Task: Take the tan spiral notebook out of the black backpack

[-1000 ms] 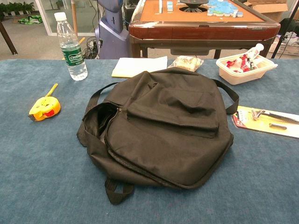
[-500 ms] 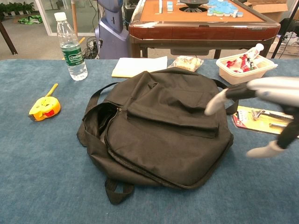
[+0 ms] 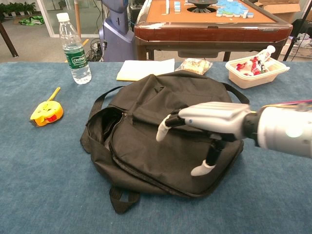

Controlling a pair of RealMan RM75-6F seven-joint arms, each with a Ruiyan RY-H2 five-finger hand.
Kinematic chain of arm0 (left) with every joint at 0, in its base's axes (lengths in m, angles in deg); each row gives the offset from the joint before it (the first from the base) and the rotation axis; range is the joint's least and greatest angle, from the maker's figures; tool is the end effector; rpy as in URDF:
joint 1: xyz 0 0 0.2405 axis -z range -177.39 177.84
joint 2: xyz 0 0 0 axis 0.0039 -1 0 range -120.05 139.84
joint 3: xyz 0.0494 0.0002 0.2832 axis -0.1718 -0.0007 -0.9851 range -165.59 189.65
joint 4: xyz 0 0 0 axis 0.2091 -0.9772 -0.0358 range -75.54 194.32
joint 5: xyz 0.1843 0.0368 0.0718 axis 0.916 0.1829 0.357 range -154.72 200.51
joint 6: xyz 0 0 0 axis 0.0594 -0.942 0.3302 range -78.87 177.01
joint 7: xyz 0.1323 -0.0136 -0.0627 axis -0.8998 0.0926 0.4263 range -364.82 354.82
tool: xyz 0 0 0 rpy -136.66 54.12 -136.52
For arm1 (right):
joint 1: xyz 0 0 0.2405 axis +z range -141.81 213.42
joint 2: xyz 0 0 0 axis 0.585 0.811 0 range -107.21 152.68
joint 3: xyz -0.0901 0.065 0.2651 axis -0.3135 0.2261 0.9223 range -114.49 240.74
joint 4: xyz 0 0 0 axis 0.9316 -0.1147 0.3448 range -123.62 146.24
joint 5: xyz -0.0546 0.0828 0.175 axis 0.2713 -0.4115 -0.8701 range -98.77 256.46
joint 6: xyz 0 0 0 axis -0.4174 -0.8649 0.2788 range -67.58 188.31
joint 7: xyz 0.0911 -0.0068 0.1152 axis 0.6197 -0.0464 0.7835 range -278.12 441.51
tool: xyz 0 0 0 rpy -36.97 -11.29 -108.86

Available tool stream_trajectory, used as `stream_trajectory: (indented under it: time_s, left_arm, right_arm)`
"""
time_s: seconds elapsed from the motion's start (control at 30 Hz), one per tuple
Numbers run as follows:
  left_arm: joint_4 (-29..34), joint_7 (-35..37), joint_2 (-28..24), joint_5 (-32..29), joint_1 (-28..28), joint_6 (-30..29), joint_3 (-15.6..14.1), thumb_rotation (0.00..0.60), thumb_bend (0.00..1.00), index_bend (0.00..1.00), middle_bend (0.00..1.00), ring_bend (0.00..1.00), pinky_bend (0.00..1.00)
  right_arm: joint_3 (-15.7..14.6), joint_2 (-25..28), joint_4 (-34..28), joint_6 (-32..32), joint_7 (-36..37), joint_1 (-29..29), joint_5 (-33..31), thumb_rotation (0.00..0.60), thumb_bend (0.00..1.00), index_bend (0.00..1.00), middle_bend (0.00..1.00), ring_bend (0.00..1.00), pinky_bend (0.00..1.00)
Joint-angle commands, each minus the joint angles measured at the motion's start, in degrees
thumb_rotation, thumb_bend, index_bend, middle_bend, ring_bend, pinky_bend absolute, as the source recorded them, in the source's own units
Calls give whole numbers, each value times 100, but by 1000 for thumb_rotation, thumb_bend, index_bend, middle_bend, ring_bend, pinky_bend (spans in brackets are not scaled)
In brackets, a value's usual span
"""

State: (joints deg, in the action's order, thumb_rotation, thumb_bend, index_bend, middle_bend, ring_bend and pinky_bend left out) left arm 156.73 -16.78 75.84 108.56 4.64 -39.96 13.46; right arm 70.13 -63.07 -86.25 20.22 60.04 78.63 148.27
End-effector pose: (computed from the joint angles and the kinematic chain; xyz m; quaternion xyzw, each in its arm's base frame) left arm -0.3175 0.1766 0.1692 -0.6004 -0.3542 -0.3704 0.6139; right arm -0.1344 -0.2970 -0.0403 0.8434 -0.3706 0.3082 0.2374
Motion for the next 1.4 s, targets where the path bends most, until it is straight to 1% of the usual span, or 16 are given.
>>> stream_trajectory:
  time_s: [0.03,0.13,0.17,0.23,0.27,0.3,0.37,0.47,0.57,0.7,0.8,0.87,1.0,1.13,1.27,1.4]
  left_arm:
    - [-5,18,-17,-9,-17,-4,5,600,248,353,365,329,338]
    - [-5,43,-43,-16,-39,-9,8,600,248,353,365,329,338]
    - [-2,50,-52,-15,-46,-11,8,600,248,353,365,329,338]
    - [3,70,-68,-15,-59,-16,11,600,248,353,365,329,338]
    - [4,81,-72,-14,-66,-20,12,600,248,353,365,329,338]
    - [1,90,-74,-14,-73,-24,13,600,248,353,365,329,338]
    - [-8,112,-78,-12,-88,-28,13,600,248,353,365,329,338]
    - [-20,135,-80,-11,-104,-34,17,600,248,353,365,329,338]
    - [-34,151,-72,-4,-105,-29,28,600,248,353,365,329,338]
    - [-45,185,-70,35,-77,-5,51,600,248,353,365,329,338]
    - [-71,209,-69,75,-5,82,76,600,248,353,365,329,338]
    - [-89,233,-70,103,50,141,97,600,248,353,365,329,338]
    - [-163,458,-77,228,235,297,171,600,248,355,365,329,338]
    - [-260,1034,-72,501,559,506,282,600,248,365,365,329,338]
    - [-271,1744,-102,970,992,808,298,600,248,383,369,337,345]
    - [-471,2483,143,1608,1499,939,300,600,248,425,444,400,397]
  right_arm:
    - [26,-285,273,116,-187,216,-303,600,142,257,139,29,123]
    - [8,-462,444,153,-332,385,-464,600,159,257,138,29,123]
    - [-9,-507,490,153,-394,431,-502,600,196,256,138,29,123]
    - [-55,-583,564,169,-526,532,-627,600,306,256,138,24,123]
    - [-72,-605,578,175,-568,568,-691,600,378,258,138,20,123]
    - [-85,-625,591,172,-603,601,-754,600,413,263,138,18,123]
    - [-105,-663,610,145,-633,652,-885,600,516,304,138,17,123]
    - [-121,-681,624,89,-634,703,-1028,600,605,362,139,17,123]
    - [-138,-667,618,6,-596,721,-1078,600,656,414,154,17,123]
    - [-142,-602,573,-143,-478,695,-1027,600,689,462,189,17,123]
    - [-109,-559,550,-216,-242,650,-960,600,705,547,238,26,123]
    - [-70,-550,558,-302,-78,603,-884,600,725,627,292,58,123]
    - [36,-496,594,-554,231,489,-727,600,731,707,355,103,126]
    - [202,-396,567,-897,419,367,-707,600,733,737,381,121,139]
    - [319,-335,477,-1222,332,279,-857,600,734,746,389,130,141]
    - [432,-286,389,-1395,256,226,-1156,600,736,746,389,130,141]
